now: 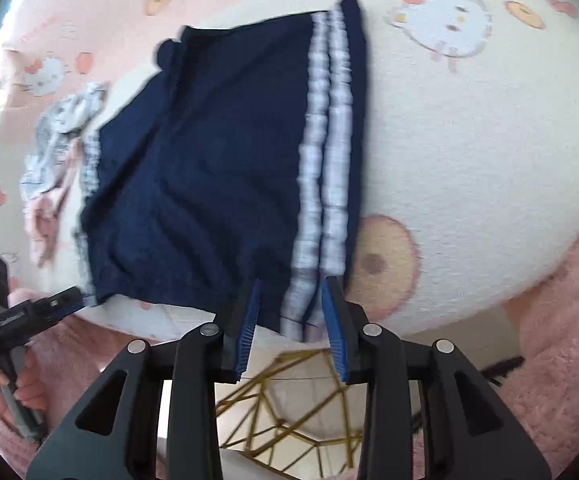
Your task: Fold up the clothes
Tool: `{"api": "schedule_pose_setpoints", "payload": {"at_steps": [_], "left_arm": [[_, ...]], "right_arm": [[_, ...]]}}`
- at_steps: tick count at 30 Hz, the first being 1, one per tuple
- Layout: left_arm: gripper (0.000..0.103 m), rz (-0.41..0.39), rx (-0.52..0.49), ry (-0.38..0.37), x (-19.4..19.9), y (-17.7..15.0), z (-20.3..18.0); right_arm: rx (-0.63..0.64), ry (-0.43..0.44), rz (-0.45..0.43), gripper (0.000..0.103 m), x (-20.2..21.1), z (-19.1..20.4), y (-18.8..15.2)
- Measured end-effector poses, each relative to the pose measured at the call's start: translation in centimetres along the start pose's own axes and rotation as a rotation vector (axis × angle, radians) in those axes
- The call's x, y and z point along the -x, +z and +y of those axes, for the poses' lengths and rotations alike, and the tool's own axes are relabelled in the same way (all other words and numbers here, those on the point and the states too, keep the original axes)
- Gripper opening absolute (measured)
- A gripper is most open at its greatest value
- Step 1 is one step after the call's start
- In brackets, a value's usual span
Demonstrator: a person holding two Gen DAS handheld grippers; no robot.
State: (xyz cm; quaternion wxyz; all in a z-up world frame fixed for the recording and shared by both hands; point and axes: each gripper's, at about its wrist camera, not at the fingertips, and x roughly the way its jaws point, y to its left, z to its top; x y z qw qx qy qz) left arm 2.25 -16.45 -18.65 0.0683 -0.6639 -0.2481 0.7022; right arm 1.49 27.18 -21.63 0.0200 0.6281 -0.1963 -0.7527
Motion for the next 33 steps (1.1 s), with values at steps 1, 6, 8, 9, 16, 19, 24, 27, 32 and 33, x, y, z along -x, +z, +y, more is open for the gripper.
{"api": "schedule_pose_setpoints", "payload": {"at_steps": [1, 6, 8, 9, 16, 19, 24, 27, 32, 33], "left_arm": [[0.044, 0.005, 0.003, -0.001, -1.2, 0.8, -0.6], [0.016, -0.007, -0.067, 0.046, -4.4, 1.0, -5.2], [0.014, -0.022, -0.091, 0.074, -3.9, 0.6, -5.5], [0.014, -0.024, -0.098, 0.080, -3.4, 0.3, -5.3], [0.019, 0.076, -0.107, 0.114, -5.1, -0.2, -4.5], [0.023, 0.100, -0.114, 0.129, -5.3, 0.2, -4.8], [0.043, 0.043, -0.130, 0.190, -1.7, -0.4, -4.9], [0.043, -0.054, -0.195, 0.206, 1.2, 0.5, -5.7], [0.042, -0.217, -0.242, 0.276, 2.3, 6.9, -6.1], [0.041, -0.230, -0.232, 0.291, 2.1, 8.5, -5.8]], "right_arm": [[-0.018, 0.016, 0.002, 0.033, 0.1, -0.4, -0.1], [0.001, 0.059, 0.069, 0.034, -0.7, -1.0, -0.3], [0.038, 0.050, 0.047, 0.007, -0.2, -0.4, -0.2], [0.052, 0.059, 0.028, 0.007, 0.5, -0.2, -0.3], [0.032, 0.036, 0.012, 0.008, 1.7, -0.5, -0.5], [-0.017, 0.028, 0.112, 0.019, -0.6, -0.4, -0.1], [-0.022, 0.010, 0.001, 0.024, 2.8, 0.2, 0.4], [0.026, -0.005, -0.103, 0.027, 5.8, 1.5, 1.1], [0.301, 0.016, -0.171, 0.030, 6.2, 9.2, 6.7], [0.349, 0.019, -0.172, 0.029, 5.8, 10.9, 8.1]]}}
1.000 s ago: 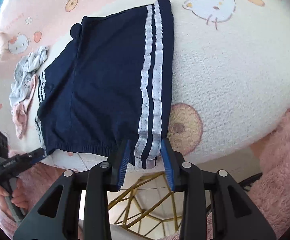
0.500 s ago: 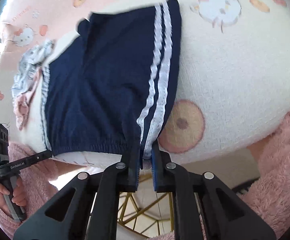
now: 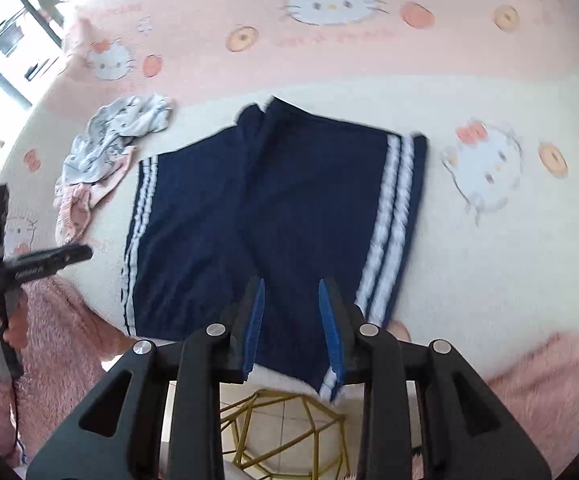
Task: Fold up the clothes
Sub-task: 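Grasp the shorts hem with the left gripper while the right gripper grasps the crotch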
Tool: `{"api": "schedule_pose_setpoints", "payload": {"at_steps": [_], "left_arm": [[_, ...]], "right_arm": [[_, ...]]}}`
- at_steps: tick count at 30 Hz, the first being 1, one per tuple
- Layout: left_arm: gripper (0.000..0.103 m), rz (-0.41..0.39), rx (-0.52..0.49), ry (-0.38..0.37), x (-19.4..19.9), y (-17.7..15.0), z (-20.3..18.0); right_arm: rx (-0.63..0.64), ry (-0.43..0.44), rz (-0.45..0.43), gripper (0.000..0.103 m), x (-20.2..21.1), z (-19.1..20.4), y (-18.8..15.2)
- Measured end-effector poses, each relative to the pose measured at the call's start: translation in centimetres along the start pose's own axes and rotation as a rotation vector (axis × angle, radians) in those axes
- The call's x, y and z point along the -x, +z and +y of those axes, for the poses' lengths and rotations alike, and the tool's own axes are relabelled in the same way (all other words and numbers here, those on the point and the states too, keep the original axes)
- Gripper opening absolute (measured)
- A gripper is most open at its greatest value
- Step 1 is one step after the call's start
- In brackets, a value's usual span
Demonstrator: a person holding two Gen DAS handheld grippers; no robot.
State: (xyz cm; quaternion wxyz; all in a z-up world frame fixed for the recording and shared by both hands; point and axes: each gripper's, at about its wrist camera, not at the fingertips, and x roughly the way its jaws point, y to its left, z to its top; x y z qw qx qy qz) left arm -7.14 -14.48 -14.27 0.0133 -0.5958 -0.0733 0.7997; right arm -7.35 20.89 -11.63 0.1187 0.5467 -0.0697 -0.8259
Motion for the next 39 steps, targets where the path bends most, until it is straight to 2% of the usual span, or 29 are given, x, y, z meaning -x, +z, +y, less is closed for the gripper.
{"api": "schedule_pose_setpoints", "payload": {"at_steps": [1, 4, 9, 10, 12, 14, 18, 20, 23, 26, 27, 29, 30, 31, 33, 34, 37, 38, 39], "left_arm": [[0.040, -0.008, 0.012, 0.009, -0.4, 1.2, 1.4], [0.038, -0.015, 0.042, 0.020, -2.8, 4.7, 2.4], [0.036, -0.018, 0.029, 0.048, -5.5, 7.2, 3.3], [0.033, -0.015, 0.016, 0.053, -6.1, 7.4, 3.3], [0.020, -0.011, -0.005, 0.055, -6.9, 7.6, 3.3], [0.014, -0.017, -0.015, 0.061, -7.3, 7.5, 3.4], [0.007, -0.045, -0.007, 0.065, -7.2, 6.9, 3.9], [0.006, -0.065, -0.002, 0.070, -6.6, 6.8, 4.4], [0.006, -0.100, 0.037, 0.036, -5.1, 6.1, 5.6], [0.007, -0.088, 0.060, 0.072, -6.2, 6.0, 6.5], [0.007, -0.079, 0.066, 0.086, -6.8, 6.1, 6.8], [0.007, -0.087, 0.108, 0.063, -5.8, 6.0, 7.3], [0.007, -0.123, 0.118, 0.043, -4.8, 5.8, 7.6], [0.007, -0.161, 0.107, 0.019, -3.8, 5.5, 7.6], [0.007, -0.171, 0.055, -0.013, -3.3, 5.2, 6.9], [0.007, -0.165, 0.027, -0.039, -3.5, 5.0, 6.4], [0.007, -0.118, -0.026, -0.104, -4.8, 5.3, 4.4], [0.007, -0.101, -0.041, -0.108, -5.4, 5.8, 3.6], [0.007, -0.089, -0.057, -0.055, -6.1, 5.8, 3.1]], "right_arm": [[0.036, -0.001, 0.008, 0.027, -0.9, 1.1, 1.7], [0.120, -0.018, 0.027, 0.024, -4.3, 3.7, 6.0], [0.194, -0.023, 0.071, 0.016, -9.5, 3.9, 10.5], [0.206, -0.034, 0.079, 0.013, -11.1, 4.0, 11.2], [0.225, -0.030, 0.093, 0.011, -13.4, 4.4, 12.2], [0.244, -0.014, 0.119, 0.010, -15.1, 4.3, 13.0], [0.281, -0.010, 0.187, 0.006, -18.8, 4.2, 14.0], [0.283, 0.008, 0.171, 0.004, -19.3, 4.0, 14.4], [0.225, 0.039, 0.093, 0.003, -18.5, 3.1, 15.4], [0.142, 0.034, 0.082, 0.003, -19.5, 1.5, 16.1], [0.124, 0.034, 0.085, 0.000, -19.8, 1.1, 16.1], [0.090, 0.046, 0.060, 0.002, -19.3, 0.7, 16.3], [0.085, 0.050, 0.030, 0.004, -18.3, 0.8, 16.3], [0.085, 0.063, -0.007, 0.006, -17.0, 1.1, 16.2], [0.101, 0.113, -0.036, 0.006, -14.9, 1.6, 15.6], [0.117, 0.130, -0.026, 0.006, -14.3, 2.0, 15.2], [0.200, 0.122, 0.090, 0.006, -15.0, 2.8, 13.6], [0.229, 0.107, 0.124, 0.006, -15.7, 3.0, 13.0], [0.253, 0.080, 0.151, 0.006, -16.8, 2.8, 12.5]]}}
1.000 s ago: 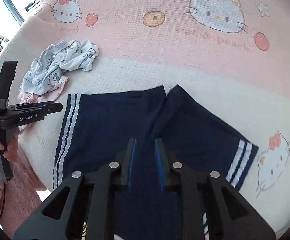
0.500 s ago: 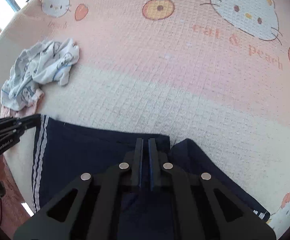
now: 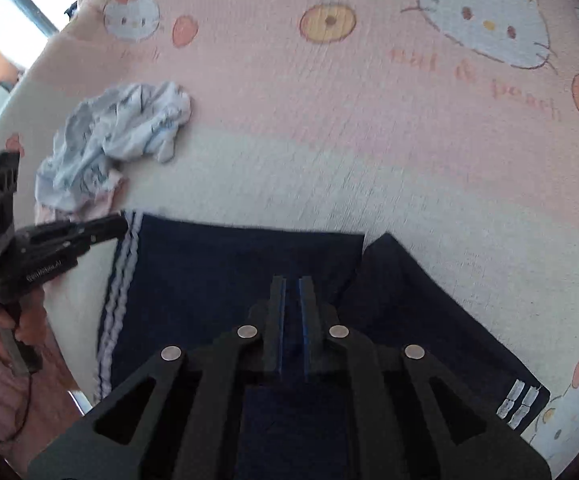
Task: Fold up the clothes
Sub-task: 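Grasp the shorts hem with the left gripper while the right gripper grasps the crotch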
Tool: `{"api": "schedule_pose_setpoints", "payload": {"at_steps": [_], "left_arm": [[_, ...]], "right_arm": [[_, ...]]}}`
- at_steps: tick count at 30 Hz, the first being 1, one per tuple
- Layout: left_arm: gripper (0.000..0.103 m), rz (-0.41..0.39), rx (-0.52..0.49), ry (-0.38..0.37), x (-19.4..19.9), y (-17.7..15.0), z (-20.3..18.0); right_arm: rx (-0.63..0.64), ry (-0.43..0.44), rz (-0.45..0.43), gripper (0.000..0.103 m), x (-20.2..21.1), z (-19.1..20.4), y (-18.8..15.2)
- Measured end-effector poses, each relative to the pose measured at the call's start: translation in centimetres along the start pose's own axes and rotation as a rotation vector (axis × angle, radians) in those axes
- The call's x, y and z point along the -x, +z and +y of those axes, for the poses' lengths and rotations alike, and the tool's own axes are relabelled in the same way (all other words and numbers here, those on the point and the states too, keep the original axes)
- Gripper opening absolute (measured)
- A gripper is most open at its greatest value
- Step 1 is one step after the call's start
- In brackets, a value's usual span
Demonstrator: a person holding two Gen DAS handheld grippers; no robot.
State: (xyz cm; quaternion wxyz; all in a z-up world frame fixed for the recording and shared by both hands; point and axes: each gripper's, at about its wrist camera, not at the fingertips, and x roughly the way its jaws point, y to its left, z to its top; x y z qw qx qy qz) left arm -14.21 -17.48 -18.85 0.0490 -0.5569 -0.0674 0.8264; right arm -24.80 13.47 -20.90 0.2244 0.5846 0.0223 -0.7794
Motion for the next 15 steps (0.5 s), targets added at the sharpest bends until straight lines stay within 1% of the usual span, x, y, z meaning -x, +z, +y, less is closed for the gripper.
{"api": "schedule_pose_setpoints", "payload": {"at_steps": [1, 2, 3, 4, 5, 7, 8, 10, 11, 13, 15], "left_arm": [[0.007, 0.013, -0.013, 0.046, -0.6, 0.0, -0.4], [0.007, 0.013, 0.001, 0.050, -0.5, 0.1, -0.1], [0.007, 0.012, 0.014, 0.053, -0.3, 0.2, 0.1], [0.007, 0.005, 0.014, 0.055, 0.3, 0.3, 0.1], [0.007, -0.003, 0.014, 0.056, 0.8, 0.3, 0.1], [0.007, -0.016, 0.011, 0.052, 2.0, 0.4, 0.0], [0.007, -0.014, -0.010, -0.003, 2.5, 0.5, -0.9], [0.007, -0.034, -0.083, -0.090, 3.3, 1.0, -4.2], [0.008, -0.044, -0.128, -0.131, 3.5, 1.1, -6.2], [0.008, -0.023, -0.198, -0.181, 2.5, 1.6, -10.2], [0.008, -0.003, -0.268, -0.230, 1.5, 2.0, -14.3]], "right_arm": [[0.001, -0.021, 0.018, 0.006, -1.0, -0.5, -0.2], [-0.022, -0.024, 0.010, 0.000, -1.1, -1.1, -0.2], [-0.058, -0.011, -0.016, 0.000, -0.5, -1.8, -0.1], [-0.093, 0.001, -0.043, 0.003, 0.2, -2.5, 0.1], [-0.118, 0.013, -0.077, 0.007, 1.4, -2.9, 0.0], [-0.146, 0.032, -0.163, 0.007, 5.1, -3.5, -0.7], [-0.160, 0.027, -0.193, 0.008, 6.8, -3.9, -1.4], [-0.195, -0.041, -0.196, 0.009, 8.9, -4.9, -3.5], [-0.216, -0.082, -0.179, 0.009, 9.3, -5.6, -4.7], [-0.256, -0.155, -0.135, 0.009, 9.4, -7.2, -6.9], [-0.294, -0.174, -0.095, 0.009, 9.0, -9.4, -9.1]]}}
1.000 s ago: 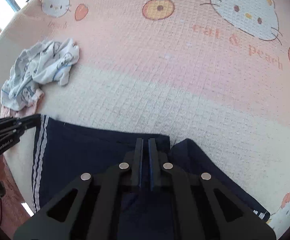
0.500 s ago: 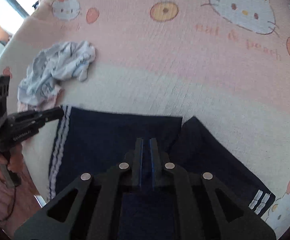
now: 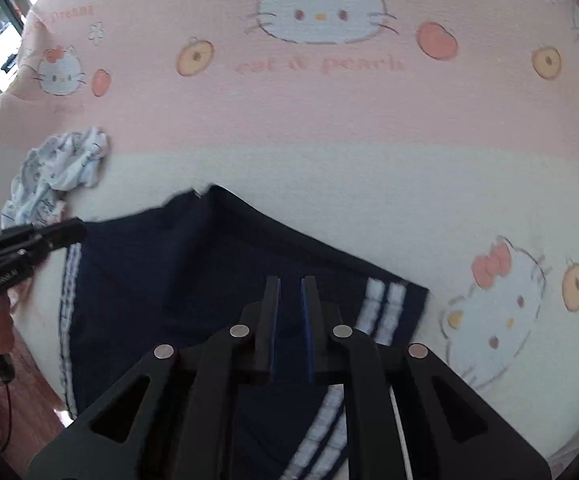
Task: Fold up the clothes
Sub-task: 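Grasp the shorts hem with the left gripper while the right gripper grasps the crotch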
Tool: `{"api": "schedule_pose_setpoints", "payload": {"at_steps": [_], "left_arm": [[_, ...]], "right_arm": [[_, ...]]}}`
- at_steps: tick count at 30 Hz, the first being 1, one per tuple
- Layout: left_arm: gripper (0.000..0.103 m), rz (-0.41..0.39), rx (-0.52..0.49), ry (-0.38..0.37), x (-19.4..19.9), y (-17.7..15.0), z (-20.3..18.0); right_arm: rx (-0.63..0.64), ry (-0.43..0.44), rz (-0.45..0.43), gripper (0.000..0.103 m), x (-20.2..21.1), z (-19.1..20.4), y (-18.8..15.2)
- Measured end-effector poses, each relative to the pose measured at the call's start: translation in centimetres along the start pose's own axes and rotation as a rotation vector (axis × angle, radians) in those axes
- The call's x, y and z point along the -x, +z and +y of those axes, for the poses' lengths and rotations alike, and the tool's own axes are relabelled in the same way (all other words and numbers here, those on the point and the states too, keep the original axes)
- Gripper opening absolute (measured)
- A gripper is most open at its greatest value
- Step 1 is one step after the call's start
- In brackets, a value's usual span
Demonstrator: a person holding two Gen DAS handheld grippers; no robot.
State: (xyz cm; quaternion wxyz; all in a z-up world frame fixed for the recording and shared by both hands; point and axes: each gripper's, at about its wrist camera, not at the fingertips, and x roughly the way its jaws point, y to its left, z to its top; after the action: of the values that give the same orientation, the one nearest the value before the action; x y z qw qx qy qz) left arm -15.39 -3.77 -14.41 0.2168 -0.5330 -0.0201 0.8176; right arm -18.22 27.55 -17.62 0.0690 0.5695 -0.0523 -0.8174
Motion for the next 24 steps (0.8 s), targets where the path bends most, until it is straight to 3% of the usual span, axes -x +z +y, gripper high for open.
{"api": "schedule_pose_setpoints", "payload": {"at_steps": [4, 6, 9, 12, 16, 20, 24], "left_arm": [[0.008, 0.100, -0.067, 0.017, -5.6, 1.7, -3.3], [0.008, 0.123, -0.067, 0.031, -6.6, 2.0, -3.6], [0.008, 0.108, -0.076, 0.050, -6.5, 2.5, -3.7], [0.008, 0.104, -0.059, 0.130, -6.8, 2.9, -2.6], [0.008, 0.089, 0.031, 0.112, -6.3, 3.4, -1.1], [0.008, 0.076, -0.022, 0.132, -6.0, 2.9, -2.1], [0.008, 0.087, -0.007, 0.126, -6.6, 2.5, -2.1]], "right_arm": [[-0.101, 0.058, 0.032, 0.009, -1.9, -3.9, -1.8], [-0.118, 0.067, 0.025, 0.009, -2.6, -4.8, -1.9], [-0.108, 0.066, 0.015, 0.009, -3.0, -5.4, -1.6], [-0.097, 0.030, 0.019, 0.005, -3.1, -5.8, -1.2], [-0.041, -0.145, 0.034, 0.010, -1.9, -5.8, -1.1], [0.000, -0.029, -0.008, 0.016, -0.5, -4.4, 0.6], [0.108, -0.058, -0.013, 0.018, -1.2, -2.0, 2.5]]}}
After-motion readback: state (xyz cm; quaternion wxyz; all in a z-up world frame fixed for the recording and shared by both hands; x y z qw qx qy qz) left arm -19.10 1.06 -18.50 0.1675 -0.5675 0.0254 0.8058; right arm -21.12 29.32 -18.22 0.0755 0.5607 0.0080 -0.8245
